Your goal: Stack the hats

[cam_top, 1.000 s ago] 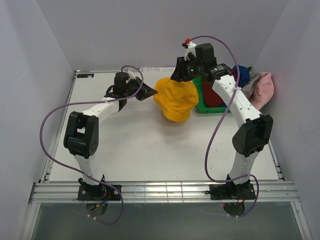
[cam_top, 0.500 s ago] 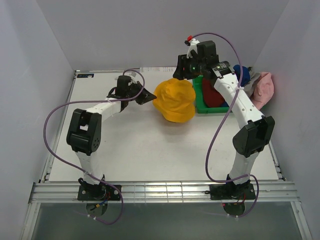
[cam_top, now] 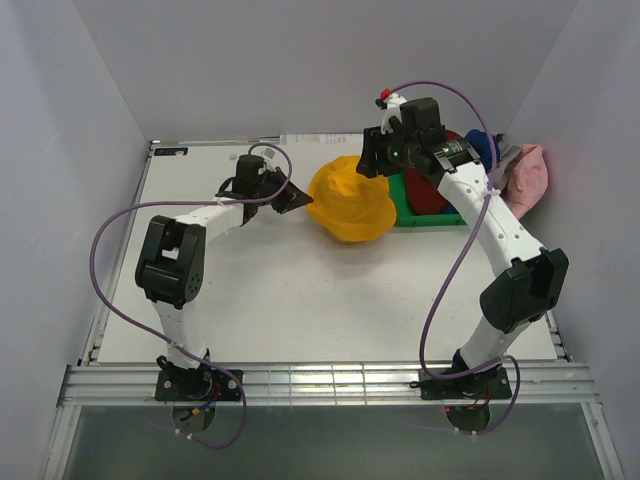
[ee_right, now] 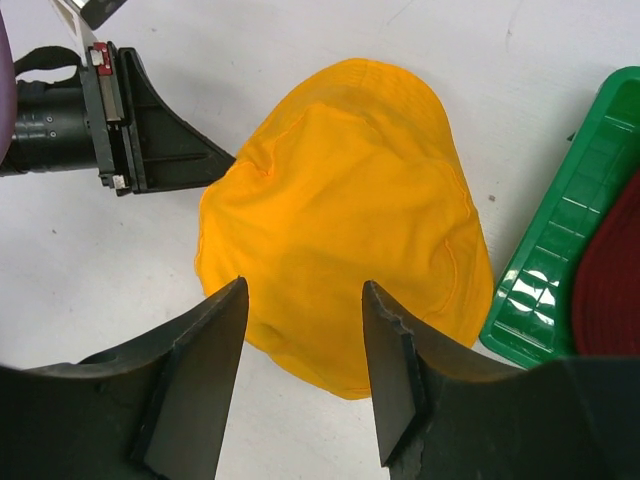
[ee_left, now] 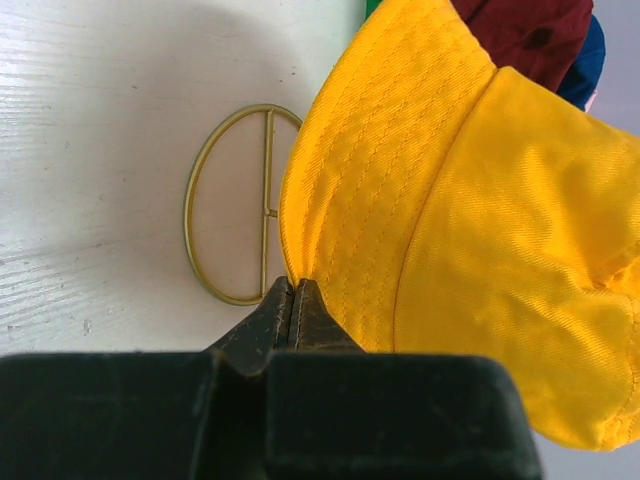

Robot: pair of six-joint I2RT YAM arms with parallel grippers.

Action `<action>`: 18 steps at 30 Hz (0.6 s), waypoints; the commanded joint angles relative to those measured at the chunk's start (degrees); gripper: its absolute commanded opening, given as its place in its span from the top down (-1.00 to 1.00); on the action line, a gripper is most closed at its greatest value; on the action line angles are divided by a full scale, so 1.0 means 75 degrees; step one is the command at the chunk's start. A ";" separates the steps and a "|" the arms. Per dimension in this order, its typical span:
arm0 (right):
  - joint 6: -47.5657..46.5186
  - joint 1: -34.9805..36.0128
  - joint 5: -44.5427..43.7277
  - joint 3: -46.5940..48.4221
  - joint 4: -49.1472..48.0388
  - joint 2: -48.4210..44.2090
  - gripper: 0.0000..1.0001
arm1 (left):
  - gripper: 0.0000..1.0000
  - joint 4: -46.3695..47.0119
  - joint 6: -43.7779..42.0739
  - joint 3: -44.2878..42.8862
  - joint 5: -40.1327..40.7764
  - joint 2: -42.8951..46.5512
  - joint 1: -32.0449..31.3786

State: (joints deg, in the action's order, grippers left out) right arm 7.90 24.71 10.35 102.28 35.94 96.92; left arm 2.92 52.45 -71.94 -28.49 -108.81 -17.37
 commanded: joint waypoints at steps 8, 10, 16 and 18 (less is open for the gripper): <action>-0.0268 0.0139 -0.0361 -0.0418 -0.0246 -0.0197 -0.16 | 1.00 -0.0306 -0.0290 -0.0099 0.0084 -0.0222 0.0124; -0.0280 0.0244 -0.0349 -0.0477 -0.0246 -0.0185 -0.15 | 1.00 -0.0354 -0.0325 -0.0204 0.0072 -0.0257 0.0124; -0.0245 0.0420 -0.0653 -0.0921 -0.0456 -0.0325 -0.15 | 1.00 -0.0588 -0.0442 -0.0356 0.0037 -0.0198 0.0159; -0.0257 0.0420 -0.0829 -0.0934 -0.0457 -0.0372 -0.16 | 1.00 -0.0623 -0.0477 -0.0415 0.0014 -0.0175 0.0159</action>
State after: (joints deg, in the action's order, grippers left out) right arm 6.83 27.59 6.48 95.88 34.59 96.68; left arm 0.78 50.87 -73.08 -29.06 -111.20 -16.84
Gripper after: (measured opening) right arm 0.579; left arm 0.017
